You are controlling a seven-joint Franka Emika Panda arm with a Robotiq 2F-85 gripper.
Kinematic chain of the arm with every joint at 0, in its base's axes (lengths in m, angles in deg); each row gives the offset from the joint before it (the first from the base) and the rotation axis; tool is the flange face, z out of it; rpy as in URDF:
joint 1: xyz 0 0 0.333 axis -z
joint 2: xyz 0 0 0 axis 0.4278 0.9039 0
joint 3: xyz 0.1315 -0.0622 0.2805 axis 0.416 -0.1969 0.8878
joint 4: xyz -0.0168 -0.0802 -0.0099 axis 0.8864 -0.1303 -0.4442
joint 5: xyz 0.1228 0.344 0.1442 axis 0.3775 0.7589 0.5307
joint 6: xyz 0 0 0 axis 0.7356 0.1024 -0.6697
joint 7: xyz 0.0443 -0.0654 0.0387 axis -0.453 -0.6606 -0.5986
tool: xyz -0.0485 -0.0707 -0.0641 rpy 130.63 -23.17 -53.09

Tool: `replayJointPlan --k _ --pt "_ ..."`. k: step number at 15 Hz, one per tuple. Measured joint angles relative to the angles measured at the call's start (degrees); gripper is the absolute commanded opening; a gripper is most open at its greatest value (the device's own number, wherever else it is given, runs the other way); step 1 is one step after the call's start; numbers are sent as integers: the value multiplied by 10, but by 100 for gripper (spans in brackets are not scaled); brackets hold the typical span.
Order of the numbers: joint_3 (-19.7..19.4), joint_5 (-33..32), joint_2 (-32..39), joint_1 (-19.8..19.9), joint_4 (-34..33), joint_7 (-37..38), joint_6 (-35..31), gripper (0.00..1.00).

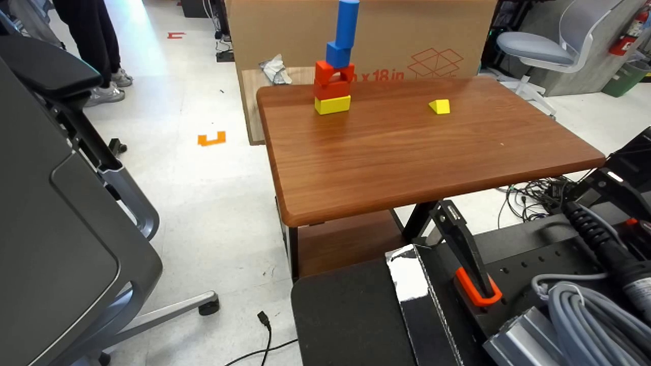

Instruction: Remove the yellow toy from the top of the toy tower and put it on the table

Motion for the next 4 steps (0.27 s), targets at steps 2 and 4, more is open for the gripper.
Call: replayJointPlan --k 2,4 --pt "0 0 7 0 0 0 -1 100" --pt "-1 0 10 0 0 0 -1 100"
